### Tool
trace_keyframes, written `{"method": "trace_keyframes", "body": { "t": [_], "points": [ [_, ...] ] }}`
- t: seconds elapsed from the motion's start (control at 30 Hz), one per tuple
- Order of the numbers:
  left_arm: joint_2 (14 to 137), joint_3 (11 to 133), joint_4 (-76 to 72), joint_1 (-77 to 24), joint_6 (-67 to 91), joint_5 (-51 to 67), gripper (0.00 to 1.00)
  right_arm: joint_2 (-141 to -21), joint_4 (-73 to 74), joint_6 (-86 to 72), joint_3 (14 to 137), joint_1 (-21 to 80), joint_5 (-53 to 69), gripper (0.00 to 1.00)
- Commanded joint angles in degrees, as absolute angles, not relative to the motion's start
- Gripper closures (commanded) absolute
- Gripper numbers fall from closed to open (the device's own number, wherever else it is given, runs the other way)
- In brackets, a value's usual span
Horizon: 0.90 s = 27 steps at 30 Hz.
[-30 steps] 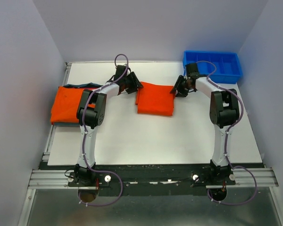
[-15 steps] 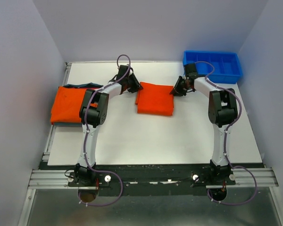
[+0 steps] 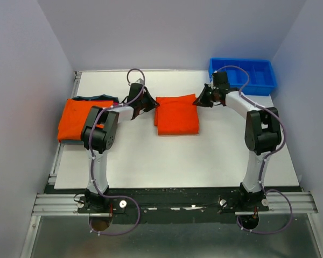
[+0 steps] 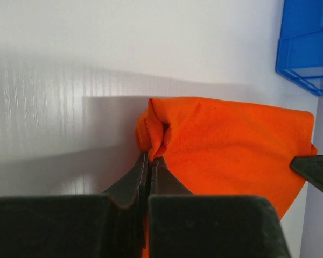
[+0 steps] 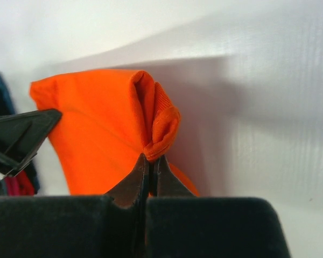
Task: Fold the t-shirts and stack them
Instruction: Put the neatly folded tshirt into the corner of the board with both arms
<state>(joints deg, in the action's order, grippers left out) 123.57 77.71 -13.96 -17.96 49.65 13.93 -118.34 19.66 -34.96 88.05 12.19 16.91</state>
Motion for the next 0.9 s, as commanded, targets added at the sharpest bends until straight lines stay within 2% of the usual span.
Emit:
{"method": "trace_keyframes", "body": {
  "t": [0.0, 0.27, 0.6, 0.73, 0.87],
  "points": [
    [111.64, 70.6, -20.82, -17.67, 45.0, 11.78, 1.0, -107.51, 10.12, -32.0, 81.4, 14.76, 19.78, 0.99],
    [91.35, 59.16, -19.18, -17.49, 40.88, 7.48, 1.0, -95.55, 5.36, -30.5, 73.83, 18.89, 24.52, 0.99],
    [68.05, 61.7, 16.4, -12.22, 36.48, -10.96, 1.0, -88.77, 6.33, -28.74, 78.83, 31.01, 23.2, 0.99],
    [60.05, 64.42, 27.66, -6.96, 33.93, -20.72, 1.0, -89.82, 6.24, -29.0, 82.25, 39.09, 20.14, 0.99],
    [57.57, 68.63, 34.53, -1.5, 30.77, -26.0, 1.0, -93.5, 6.15, -29.18, 86.82, 46.47, 17.58, 0.99]
  ]
}}
